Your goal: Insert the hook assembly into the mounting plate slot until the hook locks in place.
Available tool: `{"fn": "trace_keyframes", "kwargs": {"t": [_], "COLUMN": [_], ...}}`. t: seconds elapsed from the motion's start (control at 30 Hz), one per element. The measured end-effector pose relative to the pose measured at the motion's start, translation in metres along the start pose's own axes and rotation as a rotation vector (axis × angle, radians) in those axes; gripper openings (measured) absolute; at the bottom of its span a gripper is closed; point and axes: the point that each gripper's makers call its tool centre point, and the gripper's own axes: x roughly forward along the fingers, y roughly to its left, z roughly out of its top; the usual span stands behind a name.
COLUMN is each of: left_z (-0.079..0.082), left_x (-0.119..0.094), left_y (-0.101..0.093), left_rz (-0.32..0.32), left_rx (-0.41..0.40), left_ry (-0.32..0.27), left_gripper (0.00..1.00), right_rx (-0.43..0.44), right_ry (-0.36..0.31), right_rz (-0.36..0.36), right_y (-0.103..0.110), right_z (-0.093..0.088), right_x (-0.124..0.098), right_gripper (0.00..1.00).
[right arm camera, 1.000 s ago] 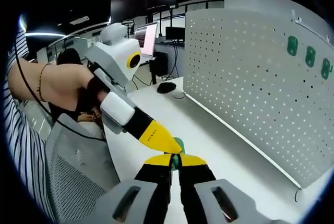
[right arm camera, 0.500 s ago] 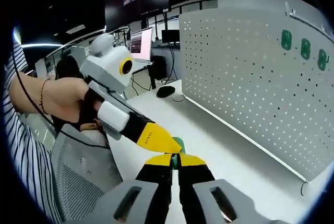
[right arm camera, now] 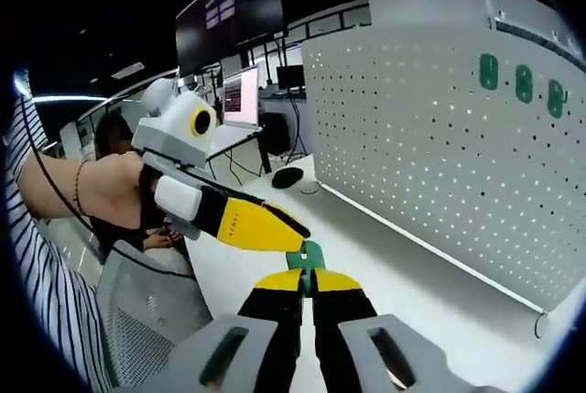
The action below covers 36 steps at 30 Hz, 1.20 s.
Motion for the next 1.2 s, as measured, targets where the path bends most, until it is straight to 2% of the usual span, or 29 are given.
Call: {"fn": "trace_keyframes", "kwargs": {"t": [0.03,0.07,0.13,0.23,0.37,0.5,0.6,0.67,0.8,1.03,1.2], "left_z": [0.002,0.007,0.014,0.021,0.022,0.021,0.021,0.016,0.013,0.008,0.011], "left_x": [-0.001,-0.001,-0.004,-0.008,-0.01,-0.012,-0.012,-0.012,-0.013,-0.013,-0.015], "left_y": [0.001,-0.004,-0.009,-0.012,-0.015,-0.017,-0.016,-0.017,-0.019,-0.021,-0.018], "left_rz": [0.008,-0.012,-0.029,-0.017,-0.012,-0.002,0.0,-0.006,-0.002,-0.01,0.0], "left_rx": [-0.015,-0.044,-0.051,0.026,0.083,0.134,0.14,0.143,0.151,0.159,0.17], "left_ry": [-0.006,-0.028,-0.051,-0.059,-0.051,-0.051,-0.05,-0.027,-0.029,-0.032,-0.044], "left_gripper": [0.4,0.48,0.54,0.6,0.72,0.79,0.83,0.82,0.88,0.95,0.97], "right_rx": [0.007,0.009,0.009,0.026,0.025,0.009,-0.01,-0.023,-0.032,-0.07,-0.083], "right_ry": [-0.011,-0.014,-0.038,-0.086,-0.14,-0.199,-0.243,-0.273,-0.318,-0.339,-0.363], "right_rz": [0.001,0.0,-0.013,-0.028,-0.061,-0.105,-0.148,-0.18,-0.236,-0.285,-0.335], "right_y": [-0.001,-0.001,-0.002,-0.005,-0.01,-0.016,-0.021,-0.026,-0.036,-0.049,-0.064], "right_z": [0.002,0.003,0.007,0.017,0.028,0.04,0.047,0.052,0.058,0.063,0.069], "right_x": [0.0,-0.001,-0.002,-0.004,-0.007,-0.011,-0.014,-0.016,-0.019,-0.019,-0.023], "right_gripper": [0.0,0.0,0.0,0.0,0.0,0.0,0.0,0.0,0.0,0.0,0.0]}}
